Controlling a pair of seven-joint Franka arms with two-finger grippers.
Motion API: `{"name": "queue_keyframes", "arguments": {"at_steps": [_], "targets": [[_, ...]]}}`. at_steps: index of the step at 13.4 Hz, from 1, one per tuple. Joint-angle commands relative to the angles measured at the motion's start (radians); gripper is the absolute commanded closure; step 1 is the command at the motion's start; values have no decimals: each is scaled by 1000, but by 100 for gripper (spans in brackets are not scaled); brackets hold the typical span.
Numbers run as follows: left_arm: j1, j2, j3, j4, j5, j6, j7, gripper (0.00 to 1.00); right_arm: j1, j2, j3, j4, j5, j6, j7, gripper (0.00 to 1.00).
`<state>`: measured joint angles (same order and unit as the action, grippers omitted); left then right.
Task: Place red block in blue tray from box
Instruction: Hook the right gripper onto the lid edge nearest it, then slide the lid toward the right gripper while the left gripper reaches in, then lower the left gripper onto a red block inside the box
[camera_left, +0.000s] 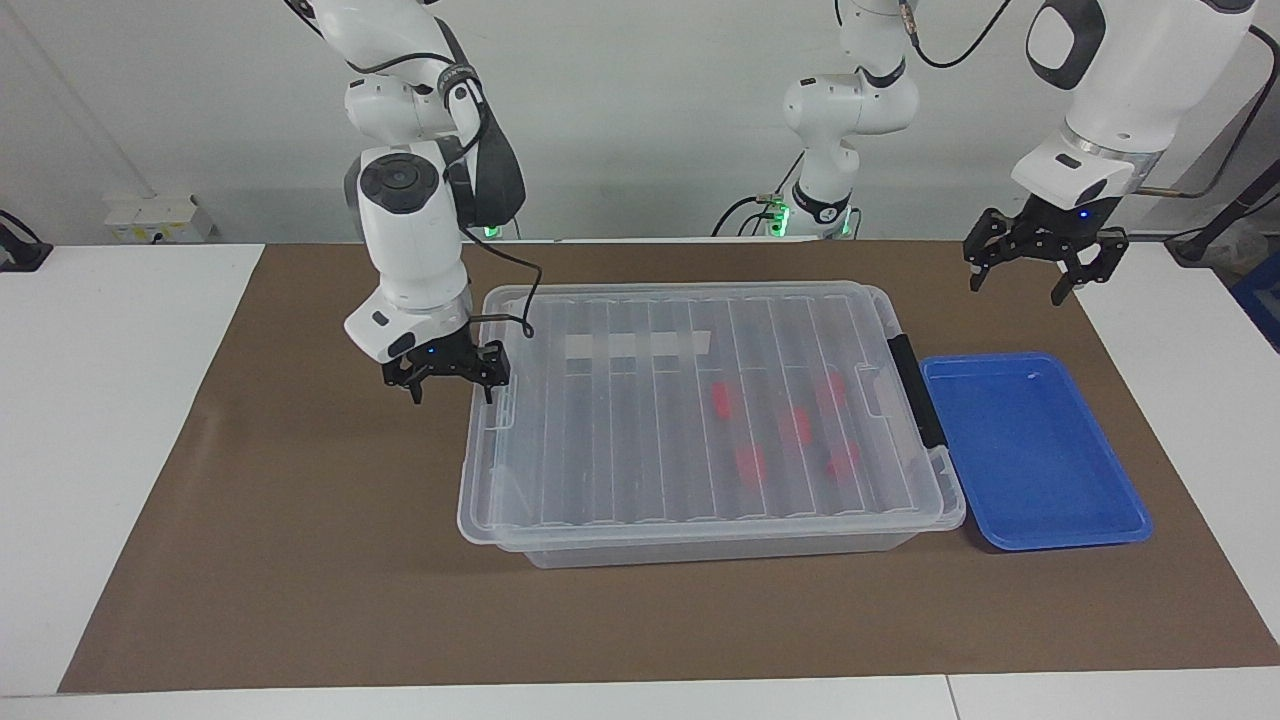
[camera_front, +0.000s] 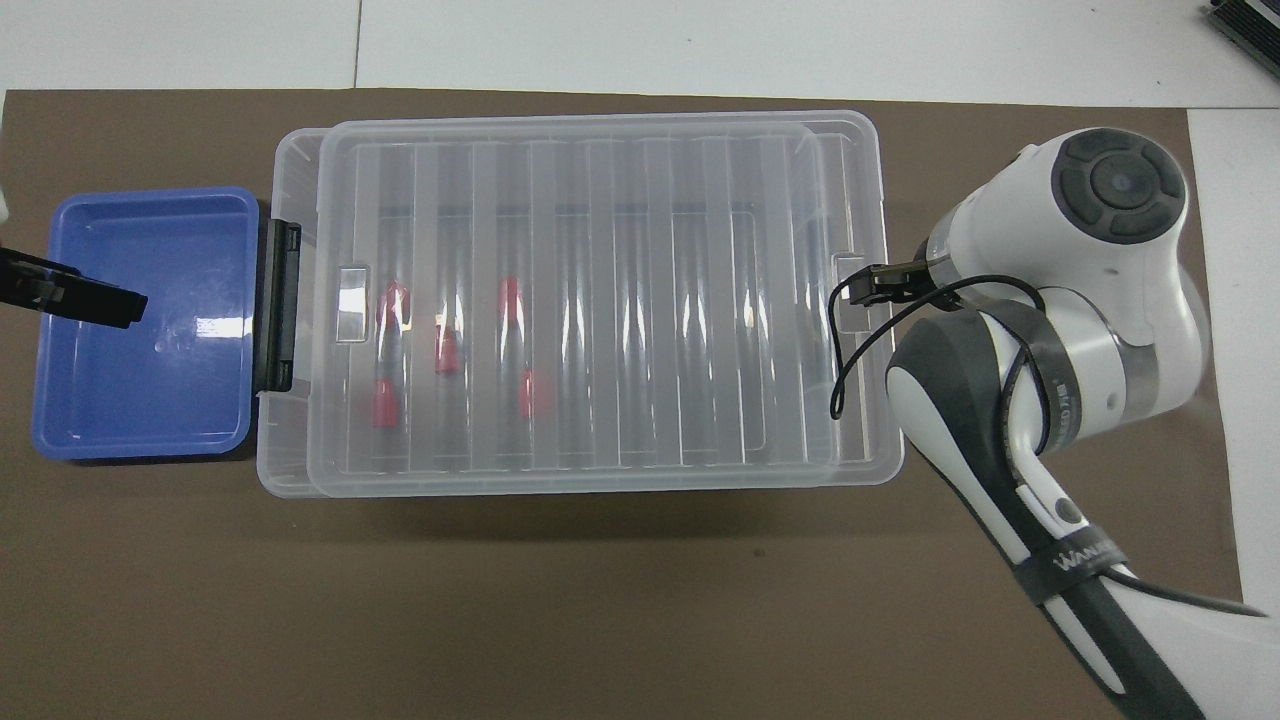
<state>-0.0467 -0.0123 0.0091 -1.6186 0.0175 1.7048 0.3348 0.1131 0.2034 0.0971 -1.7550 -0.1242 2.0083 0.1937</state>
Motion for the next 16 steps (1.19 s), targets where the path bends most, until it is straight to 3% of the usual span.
{"name": "queue_keyframes", "arguments": {"at_steps": [1, 4, 8, 12, 13, 16], "targets": [[-13, -26, 3, -29, -8, -2, -7, 0, -42, -27, 9, -29, -22, -6, -100, 0], [-24, -26, -7, -32, -11, 10, -246, 0, -72, -35, 9, -29, -20, -11, -180, 0], [-207, -54, -6, -98, -11, 76, -639, 0, -118, -36, 7, -27, -15, -45, -276, 0], [-236, -94, -8, -228, -11, 204, -697, 0, -171, -36, 9, -29, -15, -45, -402, 0], [-239, -87, -8, -269, -11, 270, -700, 0, -182, -36, 9, -29, -14, -45, -443, 0], [-246, -11, -8, -267, -7, 363, -778, 0, -210, -38, 7, -29, -8, -46, -522, 0]]}}
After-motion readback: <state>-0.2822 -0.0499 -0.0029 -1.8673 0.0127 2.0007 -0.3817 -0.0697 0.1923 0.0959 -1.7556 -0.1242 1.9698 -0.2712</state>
